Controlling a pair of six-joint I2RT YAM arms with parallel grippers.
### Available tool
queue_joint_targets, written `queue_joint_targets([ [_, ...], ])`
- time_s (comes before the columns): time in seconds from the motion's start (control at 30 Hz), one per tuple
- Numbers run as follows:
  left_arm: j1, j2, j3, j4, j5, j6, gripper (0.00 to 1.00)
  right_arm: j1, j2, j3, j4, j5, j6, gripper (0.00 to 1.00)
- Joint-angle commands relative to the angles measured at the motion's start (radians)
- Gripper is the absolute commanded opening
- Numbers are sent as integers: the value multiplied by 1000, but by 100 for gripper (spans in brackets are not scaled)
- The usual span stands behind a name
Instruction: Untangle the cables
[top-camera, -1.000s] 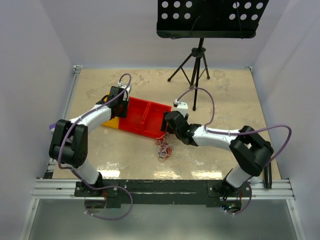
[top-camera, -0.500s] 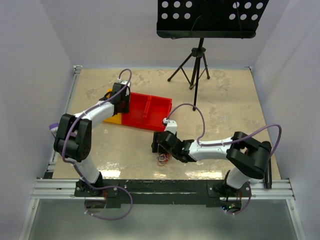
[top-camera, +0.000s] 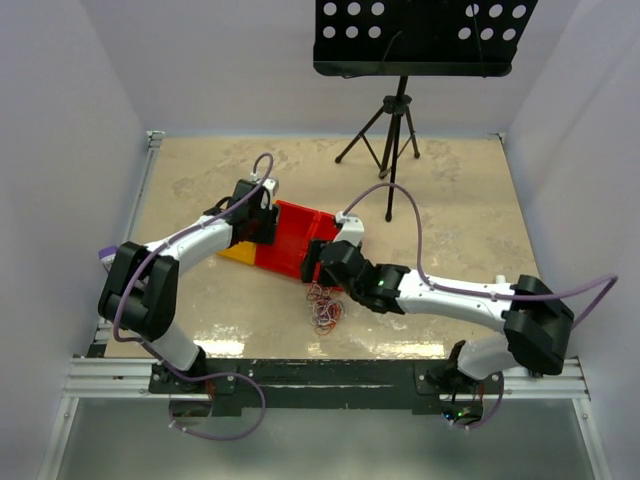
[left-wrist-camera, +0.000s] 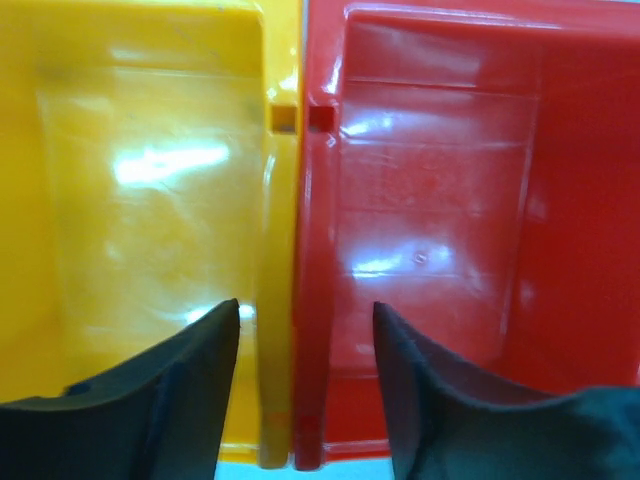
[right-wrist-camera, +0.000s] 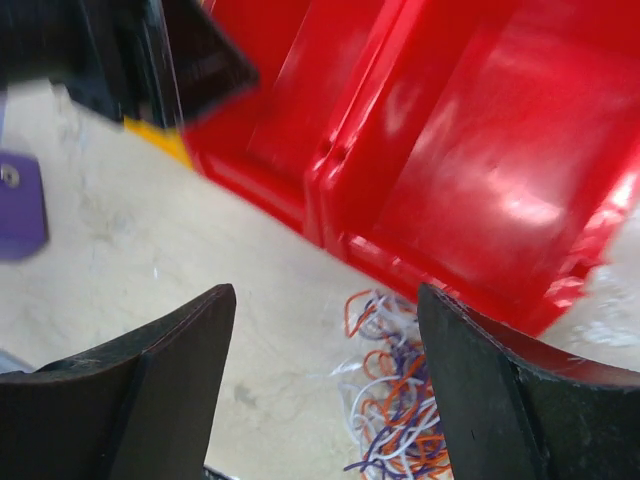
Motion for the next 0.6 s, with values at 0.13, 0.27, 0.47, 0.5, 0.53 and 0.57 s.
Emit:
queue_joint_targets([
  [0.13, 2, -68, -7, -52, 172, -9, 85, -135, -51, 0, -185, 138, 0, 73],
  [0.27, 2, -66, 66, -132, 242, 43, 100, -177, 31, 8, -136, 141, -24, 70],
  [0.47, 28, -59, 142, -238, 311, 157, 100, -186, 157, 43, -83, 136, -47, 62],
  [0.5, 38, -75, 145, -239, 327, 171, 100, -189, 168, 43, -84, 138, -47, 58],
  [0.53, 49, -88, 149, -241, 342, 183, 100, -190, 168, 36, -83, 139, -45, 53],
  [0.57, 61, -103, 160, -241, 350, 195, 100, -193, 162, 23, -78, 142, -47, 49],
])
